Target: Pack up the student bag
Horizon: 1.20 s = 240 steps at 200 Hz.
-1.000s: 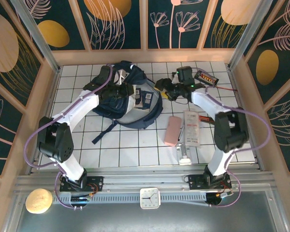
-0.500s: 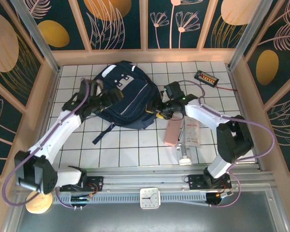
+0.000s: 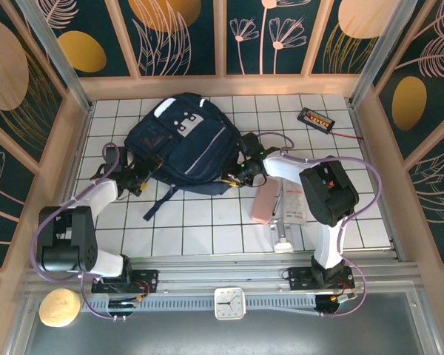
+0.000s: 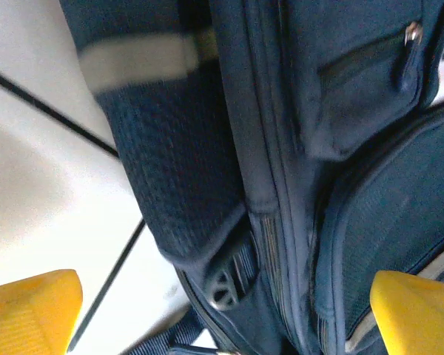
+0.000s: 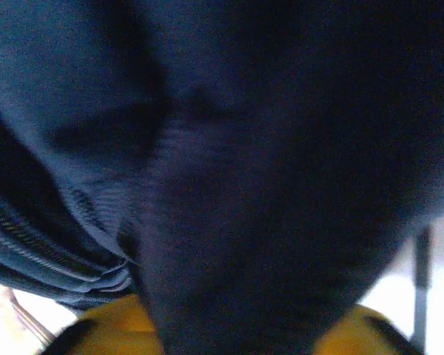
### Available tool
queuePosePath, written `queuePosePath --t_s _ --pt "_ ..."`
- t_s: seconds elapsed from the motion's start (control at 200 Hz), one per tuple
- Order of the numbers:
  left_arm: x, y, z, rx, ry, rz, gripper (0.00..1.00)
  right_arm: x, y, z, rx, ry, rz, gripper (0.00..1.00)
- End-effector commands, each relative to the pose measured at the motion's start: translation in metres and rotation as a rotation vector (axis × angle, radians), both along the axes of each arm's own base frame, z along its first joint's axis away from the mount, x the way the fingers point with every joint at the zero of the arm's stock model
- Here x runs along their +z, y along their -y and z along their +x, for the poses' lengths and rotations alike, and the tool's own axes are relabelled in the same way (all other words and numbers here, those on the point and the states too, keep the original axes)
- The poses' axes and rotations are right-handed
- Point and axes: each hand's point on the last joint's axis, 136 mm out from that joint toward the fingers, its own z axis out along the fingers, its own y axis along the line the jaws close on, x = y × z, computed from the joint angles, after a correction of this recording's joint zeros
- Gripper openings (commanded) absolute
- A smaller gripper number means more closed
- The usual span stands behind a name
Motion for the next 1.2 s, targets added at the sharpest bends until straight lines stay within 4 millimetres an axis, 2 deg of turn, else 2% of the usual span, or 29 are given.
queuePosePath --t_s 0.0,0.11,0.26,0.365,0.39,0.475,0.57,0.616,0.691,0.781,0.866,0.986,0.996,1.041,1.111,1.196 --pt "0.000 -0.010 0.013 -0.007 0.043 -0.013 0.98 0.000 0.031 0.049 -0.121 0.076 -0.009 0.00" --pt "-0.016 -0.012 0.017 -0.006 0.036 -0.039 0.93 0.000 0.045 0.063 -0.140 0.070 -0.011 0.00" --pt "-0.022 -0.004 0.038 0.011 0.102 -0.131 0.81 -0.005 0.043 0.063 -0.108 0.048 -0.024 0.00" --pt "-0.019 -0.001 0.052 0.006 0.142 -0.172 0.80 -0.012 0.044 0.061 -0.109 0.030 -0.035 0.00" --pt "-0.028 0.001 0.054 0.005 0.128 -0.178 0.81 -0.013 0.045 0.061 -0.111 0.029 -0.039 0.00" --pt "-0.030 0.005 0.061 -0.009 0.140 -0.194 0.79 -0.014 0.048 0.062 -0.109 0.029 -0.043 0.00" --pt "-0.034 0.020 0.069 -0.048 0.143 -0.208 0.70 -0.008 0.049 0.064 -0.104 0.046 -0.054 0.30" --pt "-0.035 0.032 0.072 -0.078 0.145 -0.219 0.60 -0.001 0.050 0.065 -0.101 0.059 -0.060 0.41" --pt "-0.037 0.053 0.074 -0.115 0.145 -0.241 0.39 0.016 0.053 0.066 -0.102 0.089 -0.061 0.50" --pt "-0.035 0.065 0.069 -0.109 0.153 -0.283 0.16 0.042 0.056 0.064 -0.104 0.135 -0.060 0.54" --pt "-0.023 0.067 0.063 -0.068 0.167 -0.327 0.00 0.072 0.059 0.057 -0.105 0.197 -0.058 0.62" --pt "0.016 0.073 0.059 -0.002 0.213 -0.416 0.00 0.110 0.056 0.038 -0.076 0.277 -0.110 0.76" --pt "0.027 0.075 0.060 -0.003 0.232 -0.424 0.00 0.114 0.056 0.036 -0.072 0.288 -0.116 0.77" --pt "0.047 0.082 0.061 0.009 0.253 -0.440 0.00 0.127 0.051 0.027 -0.047 0.330 -0.134 0.81" --pt "0.074 0.098 0.063 0.025 0.264 -0.455 0.00 0.143 0.037 0.008 0.014 0.377 -0.120 0.81" --pt "0.096 0.113 0.065 0.055 0.260 -0.489 0.00 0.143 0.022 -0.015 0.049 0.358 -0.090 0.79"
